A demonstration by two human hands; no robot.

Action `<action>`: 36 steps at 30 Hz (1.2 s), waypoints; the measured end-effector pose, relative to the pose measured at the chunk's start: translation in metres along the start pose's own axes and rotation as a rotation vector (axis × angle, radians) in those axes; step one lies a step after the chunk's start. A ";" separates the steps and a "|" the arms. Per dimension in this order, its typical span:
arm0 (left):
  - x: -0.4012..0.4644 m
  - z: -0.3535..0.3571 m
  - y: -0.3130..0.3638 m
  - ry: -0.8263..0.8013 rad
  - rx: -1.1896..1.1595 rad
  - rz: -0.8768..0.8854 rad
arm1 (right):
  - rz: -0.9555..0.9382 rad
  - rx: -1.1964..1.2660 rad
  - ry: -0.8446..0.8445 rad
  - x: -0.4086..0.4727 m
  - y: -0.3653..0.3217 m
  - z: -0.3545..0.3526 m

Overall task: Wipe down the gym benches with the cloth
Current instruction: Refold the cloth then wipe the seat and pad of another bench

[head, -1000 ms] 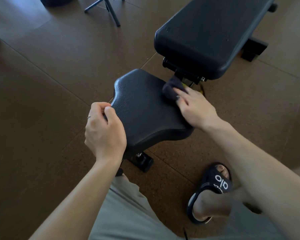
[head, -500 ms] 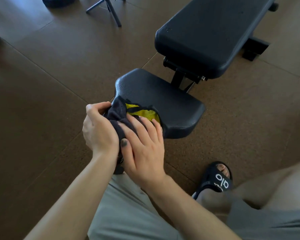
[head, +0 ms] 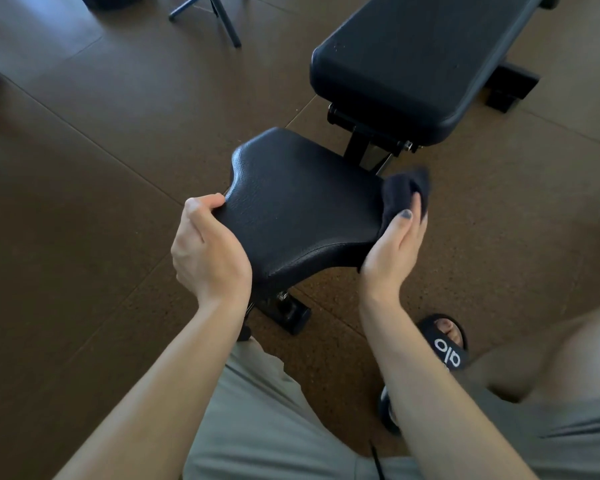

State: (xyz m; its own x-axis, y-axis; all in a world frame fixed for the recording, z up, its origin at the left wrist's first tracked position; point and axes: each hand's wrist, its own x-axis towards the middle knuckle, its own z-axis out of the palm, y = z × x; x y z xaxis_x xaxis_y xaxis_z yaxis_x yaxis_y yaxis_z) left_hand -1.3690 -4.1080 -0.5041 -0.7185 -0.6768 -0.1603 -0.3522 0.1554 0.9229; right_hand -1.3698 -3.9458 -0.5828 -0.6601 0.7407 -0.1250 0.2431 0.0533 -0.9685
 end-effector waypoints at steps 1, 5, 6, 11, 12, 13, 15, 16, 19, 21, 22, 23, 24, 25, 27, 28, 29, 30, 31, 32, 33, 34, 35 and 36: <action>-0.001 0.001 0.000 0.002 0.004 0.006 | 0.093 0.068 0.059 -0.013 -0.004 0.005; 0.000 0.001 -0.003 -0.007 0.012 0.032 | 0.284 0.187 0.093 -0.082 -0.024 0.022; 0.001 0.000 -0.004 -0.013 0.009 0.036 | 0.281 0.206 0.088 -0.089 -0.026 0.024; 0.002 0.001 -0.006 0.005 0.009 0.036 | 0.208 0.140 0.049 -0.021 -0.014 0.005; 0.002 0.002 -0.006 0.007 0.012 0.031 | 0.191 0.087 -0.012 -0.004 -0.013 0.000; 0.002 0.002 -0.005 0.008 0.016 0.028 | 0.172 0.044 -0.083 0.010 -0.012 -0.004; 0.003 0.001 -0.005 0.010 0.024 0.035 | 0.125 -0.008 -0.172 0.025 -0.010 -0.009; 0.003 0.001 -0.006 0.008 0.028 0.039 | 0.106 -0.020 -0.185 0.023 -0.009 -0.010; 0.003 0.000 -0.006 0.003 0.041 0.052 | -0.082 -0.140 -0.188 -0.018 -0.006 -0.013; 0.003 0.000 -0.004 -0.002 0.057 0.052 | -0.333 -0.370 -0.245 -0.054 -0.002 -0.010; 0.004 0.000 -0.004 -0.007 0.054 0.043 | -0.450 -0.476 -0.277 -0.069 -0.002 -0.006; 0.005 -0.001 -0.003 -0.012 0.039 0.033 | -0.548 -0.536 -0.312 -0.084 -0.006 -0.001; 0.008 -0.002 -0.003 -0.014 0.022 0.025 | -0.627 -0.556 -0.352 -0.097 -0.013 0.005; 0.010 -0.003 -0.003 -0.018 0.005 0.013 | -0.687 -0.549 -0.396 -0.108 -0.019 0.009; 0.015 -0.006 -0.004 -0.040 -0.060 -0.034 | -0.768 -0.490 -0.490 -0.123 -0.031 0.013; 0.018 -0.008 -0.004 -0.068 -0.095 -0.070 | -0.793 -0.449 -0.535 -0.124 -0.036 0.012; 0.019 -0.010 -0.005 -0.105 -0.125 -0.105 | -0.812 -0.412 -0.582 -0.122 -0.040 0.010; 0.021 -0.012 -0.005 -0.144 -0.156 -0.131 | -0.828 -0.385 -0.632 -0.119 -0.043 0.008; 0.021 -0.014 -0.004 -0.178 -0.198 -0.150 | -0.850 -0.371 -0.687 -0.115 -0.045 0.005; 0.020 -0.017 -0.002 -0.212 -0.242 -0.163 | -0.882 -0.367 -0.747 -0.112 -0.047 0.002; 0.020 -0.020 0.000 -0.247 -0.282 -0.170 | -0.915 -0.367 -0.806 -0.109 -0.048 -0.002; 0.019 -0.023 0.001 -0.282 -0.314 -0.173 | -0.947 -0.370 -0.860 -0.107 -0.049 -0.005; 0.019 -0.028 0.001 -0.312 -0.339 -0.170 | -0.991 -0.379 -0.904 -0.105 -0.050 -0.007; 0.020 -0.032 -0.002 -0.337 -0.350 -0.159 | -1.053 -0.401 -0.941 -0.103 -0.051 -0.009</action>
State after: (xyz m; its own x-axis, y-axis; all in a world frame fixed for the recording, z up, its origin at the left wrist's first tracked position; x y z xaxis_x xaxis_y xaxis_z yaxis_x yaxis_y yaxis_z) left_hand -1.3636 -4.1454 -0.4977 -0.8460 -0.3939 -0.3592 -0.2927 -0.2199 0.9306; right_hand -1.3080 -4.0187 -0.5182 -0.8253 -0.4488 0.3428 -0.5604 0.5760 -0.5952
